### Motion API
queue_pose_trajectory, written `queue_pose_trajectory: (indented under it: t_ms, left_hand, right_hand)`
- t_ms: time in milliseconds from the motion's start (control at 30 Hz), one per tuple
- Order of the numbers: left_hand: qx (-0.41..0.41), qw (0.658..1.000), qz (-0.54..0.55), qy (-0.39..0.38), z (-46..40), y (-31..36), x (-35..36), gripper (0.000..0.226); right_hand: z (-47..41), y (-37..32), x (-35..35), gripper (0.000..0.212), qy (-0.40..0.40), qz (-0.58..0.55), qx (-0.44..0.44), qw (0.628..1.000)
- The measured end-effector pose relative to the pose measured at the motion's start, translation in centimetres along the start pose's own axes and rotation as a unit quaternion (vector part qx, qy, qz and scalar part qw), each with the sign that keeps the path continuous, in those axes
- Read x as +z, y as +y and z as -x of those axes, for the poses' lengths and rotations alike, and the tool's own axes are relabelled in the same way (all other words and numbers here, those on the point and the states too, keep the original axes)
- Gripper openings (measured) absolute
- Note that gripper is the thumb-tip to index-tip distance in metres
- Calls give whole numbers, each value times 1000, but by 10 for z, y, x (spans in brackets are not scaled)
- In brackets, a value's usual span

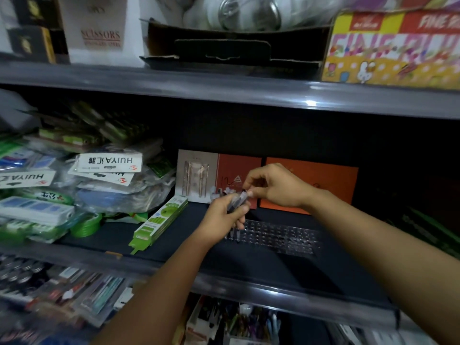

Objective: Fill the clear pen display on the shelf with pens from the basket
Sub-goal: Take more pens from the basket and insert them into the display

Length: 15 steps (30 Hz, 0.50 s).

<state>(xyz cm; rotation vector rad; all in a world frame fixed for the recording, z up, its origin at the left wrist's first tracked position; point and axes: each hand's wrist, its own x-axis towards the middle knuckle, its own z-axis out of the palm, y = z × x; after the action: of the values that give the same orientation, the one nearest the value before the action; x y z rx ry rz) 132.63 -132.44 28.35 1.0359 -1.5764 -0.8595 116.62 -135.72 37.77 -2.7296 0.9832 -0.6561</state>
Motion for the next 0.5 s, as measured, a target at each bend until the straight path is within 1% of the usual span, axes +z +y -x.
queue_pose_trajectory:
  t_ms: [167, 300, 500]
  left_hand:
    - [4, 1000, -1, 7, -1, 9, 11, 11]
    - [-10, 1000, -13, 3, 0, 9, 13, 11]
    - [-47, 997, -9, 58, -2, -2, 3, 9]
  right_hand:
    - [9, -2, -10, 5, 23, 0, 4, 1000]
    - [15, 0, -26, 8, 78, -11, 23, 997]
    - [20, 8, -45, 7, 146, -30, 52, 987]
